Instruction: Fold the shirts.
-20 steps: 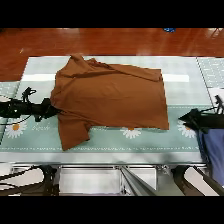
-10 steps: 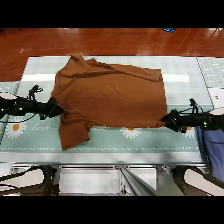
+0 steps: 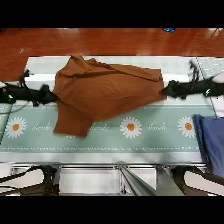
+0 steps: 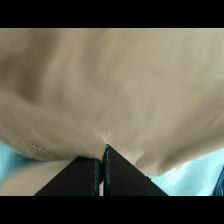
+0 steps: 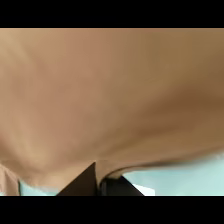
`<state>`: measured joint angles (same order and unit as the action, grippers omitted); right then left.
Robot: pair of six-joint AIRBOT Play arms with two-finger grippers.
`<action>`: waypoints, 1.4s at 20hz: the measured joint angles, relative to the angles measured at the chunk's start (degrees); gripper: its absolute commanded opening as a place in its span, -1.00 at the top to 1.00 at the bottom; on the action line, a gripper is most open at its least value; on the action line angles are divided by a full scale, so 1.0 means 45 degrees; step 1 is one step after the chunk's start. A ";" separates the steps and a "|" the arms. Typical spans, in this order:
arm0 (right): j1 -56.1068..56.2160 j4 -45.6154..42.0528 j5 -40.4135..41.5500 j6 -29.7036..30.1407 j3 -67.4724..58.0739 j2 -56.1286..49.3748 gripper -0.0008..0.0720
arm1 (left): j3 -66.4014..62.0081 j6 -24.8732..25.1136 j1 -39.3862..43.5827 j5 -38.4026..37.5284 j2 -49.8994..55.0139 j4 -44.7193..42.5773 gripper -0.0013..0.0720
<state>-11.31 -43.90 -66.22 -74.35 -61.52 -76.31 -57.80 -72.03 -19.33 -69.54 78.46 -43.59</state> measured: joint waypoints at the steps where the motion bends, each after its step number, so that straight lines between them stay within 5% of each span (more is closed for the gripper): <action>1: 0.0024 -0.0267 -0.0350 -0.0136 -0.1122 0.0102 0.92 | -0.0743 -0.0073 -0.0063 -0.0136 -0.0165 0.0257 0.92; 7: -0.0121 -0.2123 -0.1588 -0.0903 -0.7956 0.1336 0.92 | -0.6557 -0.0432 -0.0622 -0.0500 -0.1511 0.1705 0.92; 11: -0.0209 -0.3288 -0.1821 -0.1064 -0.9831 0.3235 0.92 | -0.9544 -0.0680 -0.1185 -0.0151 -0.3026 0.1336 0.92; 18: -0.0238 -0.4702 -0.3050 -0.1865 -1.0462 0.6445 0.92 | -1.0783 -0.1399 -0.1350 0.0413 -0.6839 -0.3512 0.92; 28: -0.0238 -0.6698 -0.4954 -0.2871 -0.8199 0.8306 0.92 | -0.9598 -0.2161 0.1904 -0.0544 -0.8777 -0.7810 0.92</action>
<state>-12.38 -74.04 -88.51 -87.26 -98.41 -38.94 -100.99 -81.76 -10.76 -71.99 38.96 -78.74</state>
